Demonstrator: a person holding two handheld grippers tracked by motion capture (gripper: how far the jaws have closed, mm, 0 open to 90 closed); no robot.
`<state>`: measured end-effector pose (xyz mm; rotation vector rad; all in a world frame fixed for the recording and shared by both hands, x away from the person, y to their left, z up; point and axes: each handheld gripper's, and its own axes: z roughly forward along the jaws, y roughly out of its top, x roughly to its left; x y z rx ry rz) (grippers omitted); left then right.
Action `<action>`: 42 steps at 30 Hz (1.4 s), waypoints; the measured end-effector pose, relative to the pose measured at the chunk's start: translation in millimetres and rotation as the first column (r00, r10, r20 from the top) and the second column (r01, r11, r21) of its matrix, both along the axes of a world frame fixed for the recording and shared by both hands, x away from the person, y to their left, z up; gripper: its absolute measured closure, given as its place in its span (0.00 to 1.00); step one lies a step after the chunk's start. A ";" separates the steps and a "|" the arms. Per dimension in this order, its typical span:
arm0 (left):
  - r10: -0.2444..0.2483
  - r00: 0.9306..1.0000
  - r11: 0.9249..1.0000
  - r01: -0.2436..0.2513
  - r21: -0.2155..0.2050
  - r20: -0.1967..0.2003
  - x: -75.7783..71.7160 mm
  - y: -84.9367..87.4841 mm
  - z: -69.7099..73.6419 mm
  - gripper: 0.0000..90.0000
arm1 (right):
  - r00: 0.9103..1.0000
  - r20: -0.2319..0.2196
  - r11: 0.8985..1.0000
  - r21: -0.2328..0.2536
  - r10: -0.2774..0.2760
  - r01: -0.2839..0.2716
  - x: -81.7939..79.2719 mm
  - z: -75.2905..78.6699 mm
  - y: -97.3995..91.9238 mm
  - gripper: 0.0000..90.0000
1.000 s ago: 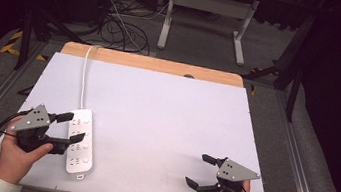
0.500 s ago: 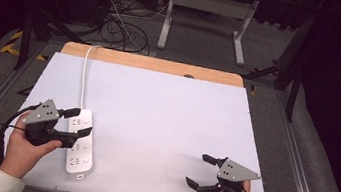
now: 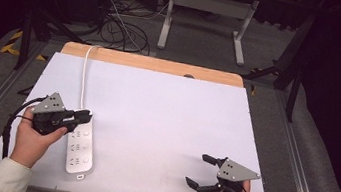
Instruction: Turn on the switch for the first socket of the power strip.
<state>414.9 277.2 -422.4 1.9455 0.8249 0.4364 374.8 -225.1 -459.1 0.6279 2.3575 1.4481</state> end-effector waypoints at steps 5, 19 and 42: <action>-0.005 1.000 1.000 0.005 0.011 -0.002 5.8 -0.4 -2.5 0.98 | 1.000 0.001 1.000 -0.003 0.002 -0.002 0.2 -0.2 0.0 0.13; 0.035 0.998 0.992 -0.029 0.122 -0.047 18.4 -1.4 -7.9 1.00 | 1.000 0.000 1.000 -0.004 0.003 -0.003 0.1 -0.5 0.6 0.13; 0.110 0.973 0.973 -0.064 0.221 -0.202 37.9 -0.2 -24.1 1.00 | 1.000 -0.001 1.000 -0.007 0.006 -0.006 -0.1 -0.8 0.8 0.13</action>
